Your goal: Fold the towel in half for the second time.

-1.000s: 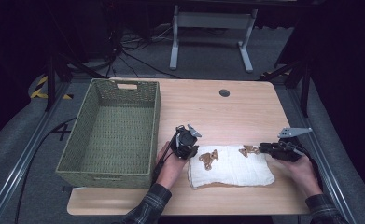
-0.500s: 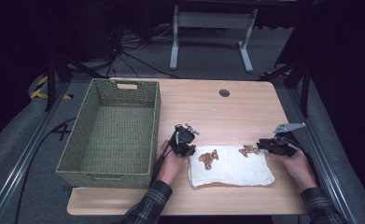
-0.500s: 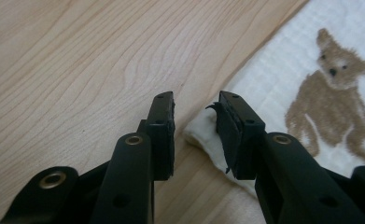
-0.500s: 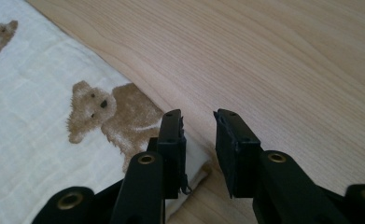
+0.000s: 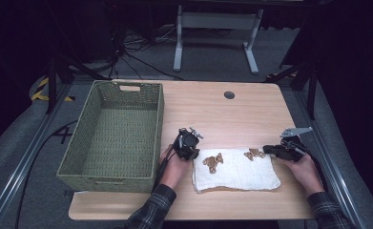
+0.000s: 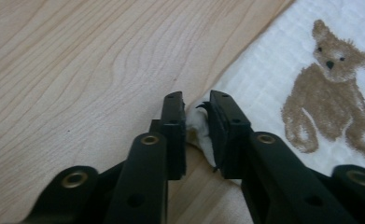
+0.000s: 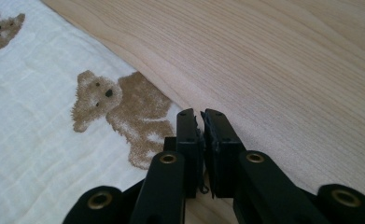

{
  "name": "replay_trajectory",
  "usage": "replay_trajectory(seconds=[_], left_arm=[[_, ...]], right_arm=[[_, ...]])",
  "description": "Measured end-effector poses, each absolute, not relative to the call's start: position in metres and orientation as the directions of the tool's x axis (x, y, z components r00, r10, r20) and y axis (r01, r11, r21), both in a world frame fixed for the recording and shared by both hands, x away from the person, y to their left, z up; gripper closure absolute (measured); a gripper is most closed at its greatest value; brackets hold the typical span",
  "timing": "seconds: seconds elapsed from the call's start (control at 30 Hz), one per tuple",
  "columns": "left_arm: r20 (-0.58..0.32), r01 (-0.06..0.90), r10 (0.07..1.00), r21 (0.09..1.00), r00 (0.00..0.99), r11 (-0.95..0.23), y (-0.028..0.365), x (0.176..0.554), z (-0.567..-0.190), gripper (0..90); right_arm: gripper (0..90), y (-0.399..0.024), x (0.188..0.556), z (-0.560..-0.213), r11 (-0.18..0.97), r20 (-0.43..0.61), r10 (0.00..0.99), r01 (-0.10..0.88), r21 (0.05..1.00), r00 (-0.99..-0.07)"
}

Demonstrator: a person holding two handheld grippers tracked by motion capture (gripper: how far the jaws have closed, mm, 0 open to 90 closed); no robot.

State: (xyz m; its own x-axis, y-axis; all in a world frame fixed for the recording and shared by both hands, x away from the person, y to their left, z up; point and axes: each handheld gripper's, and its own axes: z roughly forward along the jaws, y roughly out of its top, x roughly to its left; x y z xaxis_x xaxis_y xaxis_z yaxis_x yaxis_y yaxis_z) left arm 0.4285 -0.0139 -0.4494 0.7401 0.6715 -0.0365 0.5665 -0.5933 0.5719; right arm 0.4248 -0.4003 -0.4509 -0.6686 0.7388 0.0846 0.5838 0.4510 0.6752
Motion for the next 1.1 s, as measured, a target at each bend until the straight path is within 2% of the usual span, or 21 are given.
replay_trajectory(seconds=[0.13, 0.37, 0.8, 1.1], left_arm=[[-0.043, 0.571, 0.673, 0.571, 0.738, -0.590, -0.015, 0.428, -0.449, 84.2], [-0.012, 0.575, 0.696, 0.572, 0.718, -0.584, -0.017, 0.426, -0.447, 85.9], [0.037, 0.497, 0.727, 0.707, 0.685, -0.504, -0.010, 0.418, -0.417, 86.5], [0.080, 0.446, 0.724, 0.740, 0.685, -0.504, -0.012, 0.410, -0.402, 86.3]], right_arm=[[86.5, -0.399, 0.424, -0.451, 0.462, 0.070, 0.738, 0.577, 0.673, -0.671], [87.3, -0.399, 0.423, -0.447, 0.479, 0.038, 0.742, 0.569, 0.668, -0.669], [87.8, -0.407, 0.418, -0.415, 0.442, -0.024, 0.753, 0.478, 0.759, -0.657], [87.8, -0.406, 0.415, -0.400, 0.426, -0.053, 0.757, 0.429, 0.797, -0.651]])
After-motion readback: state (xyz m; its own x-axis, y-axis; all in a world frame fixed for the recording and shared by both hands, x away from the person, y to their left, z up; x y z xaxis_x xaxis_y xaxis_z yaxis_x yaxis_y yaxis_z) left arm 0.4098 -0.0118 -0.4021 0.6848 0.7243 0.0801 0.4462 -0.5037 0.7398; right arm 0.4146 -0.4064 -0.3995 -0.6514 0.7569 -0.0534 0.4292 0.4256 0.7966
